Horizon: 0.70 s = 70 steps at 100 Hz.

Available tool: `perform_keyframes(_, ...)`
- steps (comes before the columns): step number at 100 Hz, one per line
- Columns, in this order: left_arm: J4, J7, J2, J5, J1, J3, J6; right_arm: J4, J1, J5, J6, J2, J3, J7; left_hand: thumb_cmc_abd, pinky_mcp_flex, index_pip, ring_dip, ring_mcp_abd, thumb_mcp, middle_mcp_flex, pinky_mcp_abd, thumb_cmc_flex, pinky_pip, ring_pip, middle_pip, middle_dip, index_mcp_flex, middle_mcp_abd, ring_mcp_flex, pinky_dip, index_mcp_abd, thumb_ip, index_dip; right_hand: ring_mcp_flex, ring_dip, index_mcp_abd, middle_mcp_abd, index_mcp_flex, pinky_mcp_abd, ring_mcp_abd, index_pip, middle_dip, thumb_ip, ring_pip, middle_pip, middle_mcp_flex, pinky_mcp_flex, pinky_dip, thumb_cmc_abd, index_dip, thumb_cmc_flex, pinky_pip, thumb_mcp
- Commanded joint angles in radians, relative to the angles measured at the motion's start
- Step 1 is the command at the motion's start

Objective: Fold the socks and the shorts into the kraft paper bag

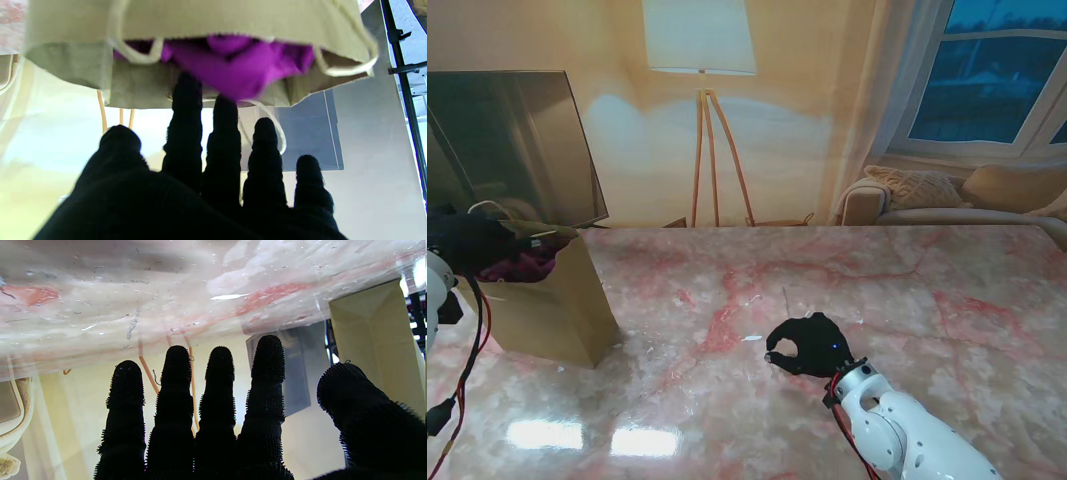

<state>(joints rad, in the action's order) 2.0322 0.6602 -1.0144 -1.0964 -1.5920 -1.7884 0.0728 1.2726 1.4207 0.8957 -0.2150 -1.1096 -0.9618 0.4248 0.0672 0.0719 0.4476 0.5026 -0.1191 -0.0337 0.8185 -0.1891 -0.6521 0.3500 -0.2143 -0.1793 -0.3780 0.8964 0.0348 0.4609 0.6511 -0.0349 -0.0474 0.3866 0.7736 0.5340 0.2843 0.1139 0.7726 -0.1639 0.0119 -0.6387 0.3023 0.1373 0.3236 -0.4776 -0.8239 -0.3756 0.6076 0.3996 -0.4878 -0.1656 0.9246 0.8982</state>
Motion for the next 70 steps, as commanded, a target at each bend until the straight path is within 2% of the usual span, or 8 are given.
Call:
perform_keyframes(1,-0.003,0.0,0.004,0.013,-0.01,0.004,0.006,0.004,0.004,0.005,-0.001,-0.005,0.002,0.001,0.06,0.023,-0.071,-0.022,-0.028,0.034,-0.003,-0.014,0.023,-0.047,0.014,0.011,0.024,-0.046,0.029,0.017,-0.01,-0.009,0.066,-0.032,-0.02,-0.012,-0.005,-0.015,0.003,-0.009,-0.016,0.017,-0.006,-0.051,-0.012,0.001,0.02,0.018,0.005,-0.026,-0.013,0.011,0.012,-0.022)
perform_keyframes(10,-0.002,-0.023,0.001,0.018,-0.016,0.005,0.015,0.003,0.004,0.007,0.0,-0.005,0.003,0.003,0.042,0.02,-0.185,-0.069,-0.06,0.039,-0.077,-0.064,0.06,-0.095,0.045,0.046,0.06,-0.223,0.065,0.011,-0.029,-0.041,0.068,-0.061,-0.02,-0.012,-0.005,-0.016,0.003,-0.009,-0.016,0.017,-0.006,-0.051,-0.012,0.002,0.021,0.019,0.005,-0.026,-0.013,0.011,0.011,-0.022)
perform_keyframes(21,-0.003,-0.088,-0.007,0.034,-0.024,0.013,0.035,0.003,0.003,0.006,0.002,-0.005,0.005,0.005,0.027,0.004,-0.247,-0.121,-0.065,0.039,-0.204,-0.086,0.077,-0.118,0.087,0.081,0.094,-0.332,0.08,-0.05,-0.054,-0.041,0.07,-0.072,-0.02,-0.012,-0.002,-0.017,-0.001,-0.009,-0.016,0.019,-0.006,-0.051,-0.012,0.002,0.021,0.019,0.005,-0.026,-0.012,0.01,0.011,-0.022)
perform_keyframes(32,0.004,-0.13,-0.011,0.043,-0.028,0.023,0.031,0.007,0.004,0.008,0.004,-0.005,0.003,0.006,0.019,-0.022,-0.25,-0.133,-0.003,0.039,-0.251,-0.055,0.079,-0.117,0.094,0.091,0.101,-0.331,0.025,-0.078,-0.064,-0.023,0.072,-0.069,-0.019,-0.012,-0.005,-0.016,0.0,-0.009,-0.015,0.019,-0.006,-0.052,-0.012,0.002,0.021,0.019,0.004,-0.024,-0.013,0.009,0.01,-0.022)
perform_keyframes(44,0.018,-0.168,-0.016,0.045,-0.031,0.034,0.02,0.024,0.009,0.016,0.005,-0.003,-0.009,-0.001,-0.01,-0.147,-0.259,-0.124,0.011,0.036,-0.271,0.0,0.071,0.009,0.072,0.087,0.108,-0.332,0.044,-0.056,-0.039,-0.008,0.077,-0.067,-0.019,-0.012,-0.005,-0.016,-0.001,-0.007,-0.016,0.019,-0.006,-0.051,-0.012,0.002,0.021,0.018,0.004,-0.024,-0.012,0.01,0.01,-0.021)
perform_keyframes(48,0.022,-0.195,-0.02,0.048,-0.032,0.04,0.021,0.03,0.012,0.02,0.006,-0.002,-0.014,-0.003,-0.02,-0.163,-0.259,-0.121,0.01,0.034,-0.264,0.02,0.068,0.042,0.068,0.083,0.108,-0.328,0.015,-0.051,-0.039,-0.002,0.079,-0.066,-0.017,-0.011,-0.006,-0.016,0.001,-0.007,-0.015,0.019,-0.006,-0.051,-0.011,0.002,0.021,0.016,0.004,-0.024,-0.012,0.011,0.011,-0.021)
perform_keyframes(64,0.058,-0.261,-0.03,0.05,-0.04,0.064,0.03,0.044,0.017,0.028,0.007,0.0,-0.029,-0.005,-0.031,-0.163,-0.264,-0.121,0.015,0.032,-0.286,0.081,0.068,0.102,0.069,0.09,0.116,-0.328,0.038,-0.057,-0.079,0.018,0.083,-0.069,-0.016,-0.011,-0.01,-0.016,-0.009,-0.005,-0.015,0.024,-0.007,-0.051,-0.011,0.003,0.021,0.014,0.003,-0.023,-0.011,0.009,0.01,-0.02)
perform_keyframes(70,0.076,-0.277,-0.033,0.046,-0.044,0.075,0.031,0.046,0.018,0.029,0.008,0.0,-0.033,-0.005,-0.04,-0.162,-0.265,-0.121,0.015,0.02,-0.275,0.096,0.048,0.154,0.063,0.083,0.118,-0.32,0.041,-0.048,-0.157,0.025,0.09,-0.07,-0.015,-0.011,-0.011,-0.016,-0.008,-0.003,-0.014,0.024,-0.007,-0.051,-0.011,0.003,0.019,0.014,0.002,-0.023,-0.011,0.01,0.009,-0.02)
